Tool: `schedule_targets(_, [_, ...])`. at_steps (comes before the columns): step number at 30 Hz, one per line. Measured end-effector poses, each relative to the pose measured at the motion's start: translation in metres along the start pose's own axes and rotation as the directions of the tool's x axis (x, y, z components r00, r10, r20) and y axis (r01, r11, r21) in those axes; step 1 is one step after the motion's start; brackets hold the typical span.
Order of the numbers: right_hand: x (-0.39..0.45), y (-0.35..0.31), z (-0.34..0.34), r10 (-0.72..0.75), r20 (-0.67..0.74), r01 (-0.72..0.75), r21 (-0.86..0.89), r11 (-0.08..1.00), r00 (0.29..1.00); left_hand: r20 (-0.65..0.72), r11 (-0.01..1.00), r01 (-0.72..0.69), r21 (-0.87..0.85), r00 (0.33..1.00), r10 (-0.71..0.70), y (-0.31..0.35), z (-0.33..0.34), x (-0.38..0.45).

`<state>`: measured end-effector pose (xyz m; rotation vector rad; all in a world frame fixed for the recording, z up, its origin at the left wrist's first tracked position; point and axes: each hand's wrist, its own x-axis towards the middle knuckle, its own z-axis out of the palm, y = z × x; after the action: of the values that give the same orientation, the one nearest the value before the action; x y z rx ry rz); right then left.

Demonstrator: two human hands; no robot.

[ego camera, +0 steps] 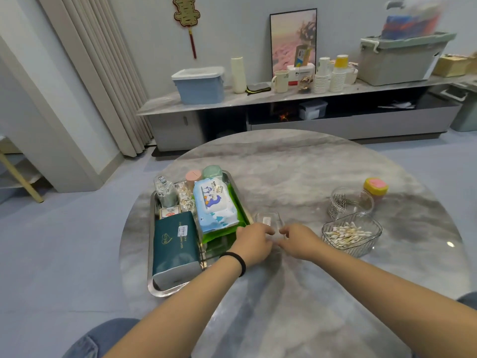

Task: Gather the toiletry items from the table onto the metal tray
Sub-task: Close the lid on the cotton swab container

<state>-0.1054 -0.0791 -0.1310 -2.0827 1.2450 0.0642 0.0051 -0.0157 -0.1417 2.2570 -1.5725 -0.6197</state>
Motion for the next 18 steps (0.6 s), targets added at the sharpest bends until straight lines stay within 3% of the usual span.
schedule_targets(3, [0.009, 0.002, 0.003, 0.042, 0.001, -0.042, 0.011, 0.999, 0.999, -0.024, 0.982, -0.102, 0.162, 0.994, 0.107, -0.008, 0.009, 0.004])
schedule_targets(9, [0.019, 0.012, 0.01, 0.078, -0.079, -0.069, 0.106, 0.992, 0.994, -0.093, 0.936, -0.167, 0.309, 0.974, 0.205, -0.009, 0.016, 0.006])
schedule_targets(18, [0.015, 0.019, 0.005, 0.114, -0.083, -0.103, 0.121, 0.987, 0.99, -0.067, 0.928, -0.228, 0.293, 0.964, 0.258, -0.004, 0.019, 0.0])
